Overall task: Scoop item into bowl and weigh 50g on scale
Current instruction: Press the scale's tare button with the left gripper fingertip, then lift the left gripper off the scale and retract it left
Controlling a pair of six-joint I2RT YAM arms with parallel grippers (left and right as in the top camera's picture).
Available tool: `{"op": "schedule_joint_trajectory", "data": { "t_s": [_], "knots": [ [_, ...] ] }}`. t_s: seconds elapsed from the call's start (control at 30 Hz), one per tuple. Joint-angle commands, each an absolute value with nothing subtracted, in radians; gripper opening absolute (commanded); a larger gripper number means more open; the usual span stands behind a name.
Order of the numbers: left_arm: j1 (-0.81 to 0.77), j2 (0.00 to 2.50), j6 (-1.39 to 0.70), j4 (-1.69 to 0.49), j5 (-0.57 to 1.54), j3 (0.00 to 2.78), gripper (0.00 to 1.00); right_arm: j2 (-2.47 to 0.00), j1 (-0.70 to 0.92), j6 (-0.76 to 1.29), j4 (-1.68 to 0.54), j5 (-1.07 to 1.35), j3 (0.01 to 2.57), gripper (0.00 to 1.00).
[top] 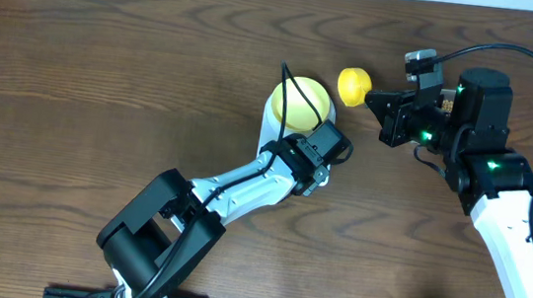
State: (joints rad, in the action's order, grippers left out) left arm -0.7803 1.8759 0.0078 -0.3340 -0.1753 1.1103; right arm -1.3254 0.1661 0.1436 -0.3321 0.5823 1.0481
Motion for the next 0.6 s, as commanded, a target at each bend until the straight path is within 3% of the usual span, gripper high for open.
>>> {"op": "schedule_joint_trajectory", "data": {
  "t_s": [0.0, 0.57],
  "knots": [
    [-0.770, 1.945, 0.026, -0.353, -0.196, 1.086, 0.08, -1.328, 0.163, 0.125, -0.333, 0.578, 1.066, 0.01],
    [-0.770, 1.579, -0.031, -0.358, -0.196, 1.109, 0.08, -1.328, 0.123, 0.126, -0.335, 0.579, 1.066, 0.01]
  ]
}}
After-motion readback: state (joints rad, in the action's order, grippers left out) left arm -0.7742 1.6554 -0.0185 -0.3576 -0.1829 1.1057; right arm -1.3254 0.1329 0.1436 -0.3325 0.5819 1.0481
